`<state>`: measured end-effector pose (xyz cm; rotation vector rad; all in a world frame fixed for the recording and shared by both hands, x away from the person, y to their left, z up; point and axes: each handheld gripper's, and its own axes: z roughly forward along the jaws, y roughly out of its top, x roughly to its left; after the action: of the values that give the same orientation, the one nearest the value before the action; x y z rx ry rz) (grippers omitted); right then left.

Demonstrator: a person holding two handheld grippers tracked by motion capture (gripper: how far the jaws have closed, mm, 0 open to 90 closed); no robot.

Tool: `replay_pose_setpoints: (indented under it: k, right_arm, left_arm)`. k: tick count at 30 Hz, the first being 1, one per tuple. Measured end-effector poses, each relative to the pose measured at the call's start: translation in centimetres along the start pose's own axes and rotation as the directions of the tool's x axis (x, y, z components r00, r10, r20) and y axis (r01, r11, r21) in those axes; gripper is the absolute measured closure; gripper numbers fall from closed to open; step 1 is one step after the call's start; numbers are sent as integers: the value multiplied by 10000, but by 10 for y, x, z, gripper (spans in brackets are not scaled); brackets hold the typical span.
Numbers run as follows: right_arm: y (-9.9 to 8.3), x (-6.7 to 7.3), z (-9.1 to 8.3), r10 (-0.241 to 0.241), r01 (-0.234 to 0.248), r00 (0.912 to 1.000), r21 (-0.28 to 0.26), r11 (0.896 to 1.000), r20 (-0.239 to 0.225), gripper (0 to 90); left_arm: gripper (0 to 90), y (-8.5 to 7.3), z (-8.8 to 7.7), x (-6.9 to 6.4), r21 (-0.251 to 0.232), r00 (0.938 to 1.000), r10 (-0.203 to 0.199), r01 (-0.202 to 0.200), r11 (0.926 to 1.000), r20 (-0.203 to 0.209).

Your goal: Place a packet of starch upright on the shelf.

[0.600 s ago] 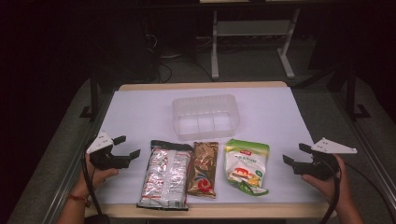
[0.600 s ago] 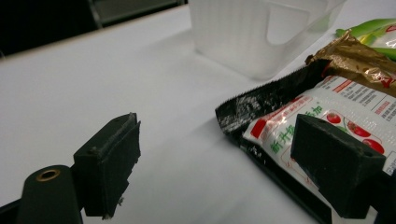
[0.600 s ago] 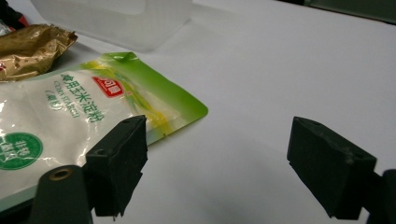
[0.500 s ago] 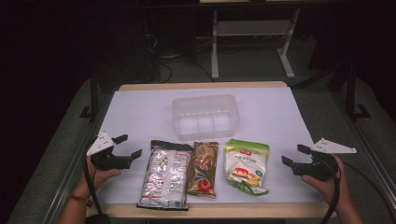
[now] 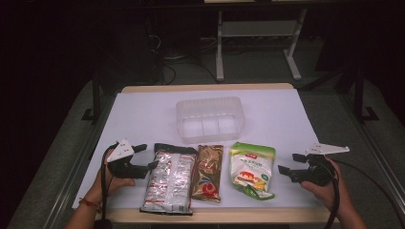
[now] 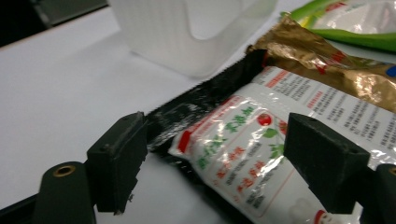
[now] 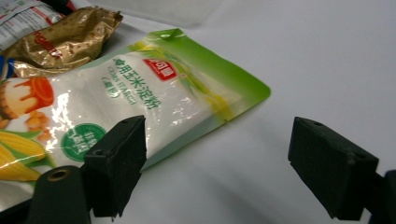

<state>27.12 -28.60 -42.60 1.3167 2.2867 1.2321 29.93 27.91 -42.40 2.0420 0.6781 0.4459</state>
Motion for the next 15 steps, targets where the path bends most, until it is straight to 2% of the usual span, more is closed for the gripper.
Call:
replay_pose_setpoints:
  k: [2,4,9,12,15]
  right_arm:
    - [0,1,4,96,-94,9998,137,9999,-151,184]
    - [0,2,10,375,-360,9980,281,9990,-516,183]
    - [0,7,28,650,-563,9930,896,9944,-984,181]
    - [1,8,33,838,-729,9891,920,9931,-1215,165]
    - [2,7,36,1095,-964,9849,1010,9902,-1341,147]
  left_arm:
    - [209,1,5,-3,131,9997,197,-199,9997,112]
    - [210,1,8,-5,195,9993,252,-258,9995,263]
    - [211,1,13,-8,337,9984,217,-235,9992,523]
    - [211,1,14,-9,382,9978,359,-381,9985,560]
    - [211,2,16,-6,395,9980,304,-326,9987,557]
